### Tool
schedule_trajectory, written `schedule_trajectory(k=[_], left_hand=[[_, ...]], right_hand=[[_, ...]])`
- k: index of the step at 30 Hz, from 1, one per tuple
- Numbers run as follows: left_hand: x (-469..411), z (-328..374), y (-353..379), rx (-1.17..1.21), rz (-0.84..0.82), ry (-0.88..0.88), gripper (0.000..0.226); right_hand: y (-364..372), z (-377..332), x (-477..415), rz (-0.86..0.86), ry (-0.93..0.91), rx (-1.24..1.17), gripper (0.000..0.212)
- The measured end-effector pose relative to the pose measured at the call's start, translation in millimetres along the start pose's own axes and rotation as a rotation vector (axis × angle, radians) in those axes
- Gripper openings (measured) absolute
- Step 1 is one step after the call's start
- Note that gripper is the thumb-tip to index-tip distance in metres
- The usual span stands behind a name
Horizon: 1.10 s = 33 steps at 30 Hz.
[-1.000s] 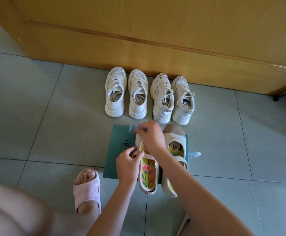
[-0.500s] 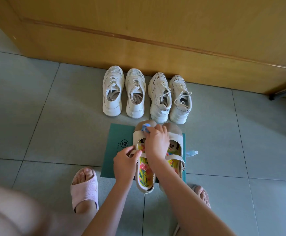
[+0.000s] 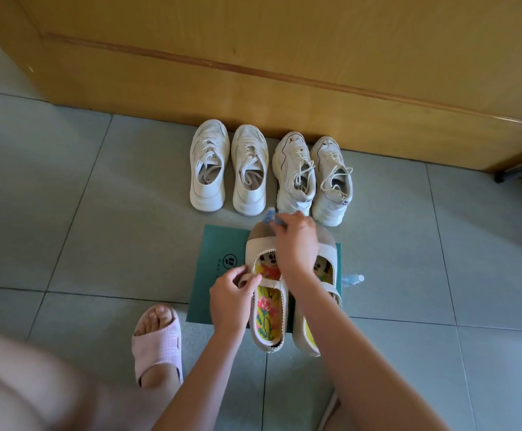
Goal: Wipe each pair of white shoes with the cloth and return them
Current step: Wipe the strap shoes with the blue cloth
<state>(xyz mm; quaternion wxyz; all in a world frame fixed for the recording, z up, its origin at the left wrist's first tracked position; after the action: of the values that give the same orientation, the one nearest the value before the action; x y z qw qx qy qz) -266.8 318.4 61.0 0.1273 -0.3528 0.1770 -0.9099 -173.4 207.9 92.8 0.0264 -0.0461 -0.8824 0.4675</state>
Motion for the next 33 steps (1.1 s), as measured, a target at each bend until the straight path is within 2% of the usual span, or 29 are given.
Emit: schedule_trajectory(k=[3, 6, 13, 16, 20, 22, 24, 27, 29, 33], left_hand=[[0.8, 1.0, -0.1, -0.005, -0.012, 0.0, 0.036], [-0.4, 1.2, 0.4, -0.006, -0.012, -0.001, 0.033], [-1.3, 1.4, 1.2, -0.022, 0.008, 0.007, 0.032], [-1.8, 0.6, 1.3, -0.02, 0.01, 0.006, 0.034], [-2.6, -1.5, 0.5, -0.009, 0.009, 0.015, 0.035], [-2.6, -2.3, -0.2, 0.006, 0.008, 0.01, 0.037], [-2.8, -2.8, -0.2, 0.011, 0.013, 0.015, 0.038], [-1.7, -1.2, 0.4, 0.014, 0.011, 0.028, 0.038], [-1.2, -0.4, 1.0, 0.014, 0.008, 0.028, 0.037], [-2.6, 0.9, 1.3, 0.027, 0.012, 0.016, 0.036]], right_hand=[[-10.2, 21.4, -1.0, 0.007, 0.09, 0.089, 0.024], [2.8, 21.5, 16.7, -0.005, 0.118, 0.024, 0.025], [13.0, 6.4, 20.4, -0.042, 0.063, -0.012, 0.024], [14.0, 4.1, 22.0, -0.141, 0.012, -0.051, 0.018], [9.8, -9.9, 24.6, -0.296, 0.051, -0.265, 0.018], [0.3, -10.4, 13.0, -0.259, 0.123, -0.413, 0.017], [-9.0, -4.1, -5.3, -0.125, 0.179, -0.484, 0.017], [-11.0, 5.3, -27.4, 0.013, 0.171, -0.247, 0.02], [-2.4, 5.9, -30.6, -0.023, 0.138, -0.106, 0.023], [13.3, -4.8, -24.8, -0.107, 0.06, -0.082, 0.024]])
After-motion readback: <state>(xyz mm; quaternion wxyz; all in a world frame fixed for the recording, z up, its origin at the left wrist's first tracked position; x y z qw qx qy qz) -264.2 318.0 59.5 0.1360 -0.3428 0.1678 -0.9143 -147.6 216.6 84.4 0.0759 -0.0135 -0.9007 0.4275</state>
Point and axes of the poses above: each hand's wrist, its own x-axis away from the middle knuckle, its own y-axis out of the palm, z = x × y, the point moved 2 cm from there along -x, towards the middle knuckle, and after that the axes turned 10 degrees about -y, right-handed, at the moved point
